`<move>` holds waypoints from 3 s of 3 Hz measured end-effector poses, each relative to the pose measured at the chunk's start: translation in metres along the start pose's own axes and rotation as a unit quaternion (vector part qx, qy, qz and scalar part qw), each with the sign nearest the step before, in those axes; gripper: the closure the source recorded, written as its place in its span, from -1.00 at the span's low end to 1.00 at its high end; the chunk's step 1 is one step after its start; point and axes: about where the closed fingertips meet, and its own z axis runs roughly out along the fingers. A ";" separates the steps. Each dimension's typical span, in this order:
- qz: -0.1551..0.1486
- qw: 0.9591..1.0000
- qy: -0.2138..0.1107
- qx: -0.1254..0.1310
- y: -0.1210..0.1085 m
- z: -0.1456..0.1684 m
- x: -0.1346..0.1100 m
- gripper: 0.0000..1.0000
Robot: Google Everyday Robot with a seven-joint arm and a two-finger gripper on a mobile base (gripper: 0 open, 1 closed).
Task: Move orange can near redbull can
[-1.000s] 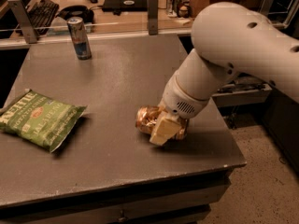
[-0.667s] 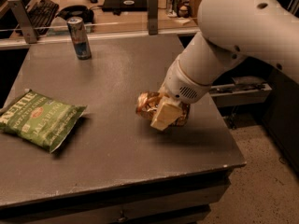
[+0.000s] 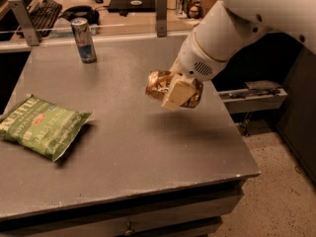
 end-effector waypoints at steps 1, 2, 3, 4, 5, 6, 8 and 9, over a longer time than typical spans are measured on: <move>-0.003 1.000 -0.011 -0.005 0.000 0.010 -0.010 1.00; -0.031 0.998 -0.051 -0.007 -0.012 0.031 -0.051 1.00; -0.062 0.994 -0.095 -0.003 -0.039 0.052 -0.103 1.00; -0.062 0.993 -0.096 -0.003 -0.039 0.053 -0.104 1.00; -0.071 0.990 -0.123 -0.004 -0.050 0.072 -0.123 1.00; -0.067 0.987 -0.145 -0.001 -0.083 0.107 -0.145 1.00; -0.042 0.987 -0.156 -0.006 -0.155 0.181 -0.171 1.00; -0.033 0.989 -0.144 -0.012 -0.165 0.193 -0.170 0.65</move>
Offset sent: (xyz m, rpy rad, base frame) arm 0.0527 0.1088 0.0031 0.1675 -0.0828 0.1583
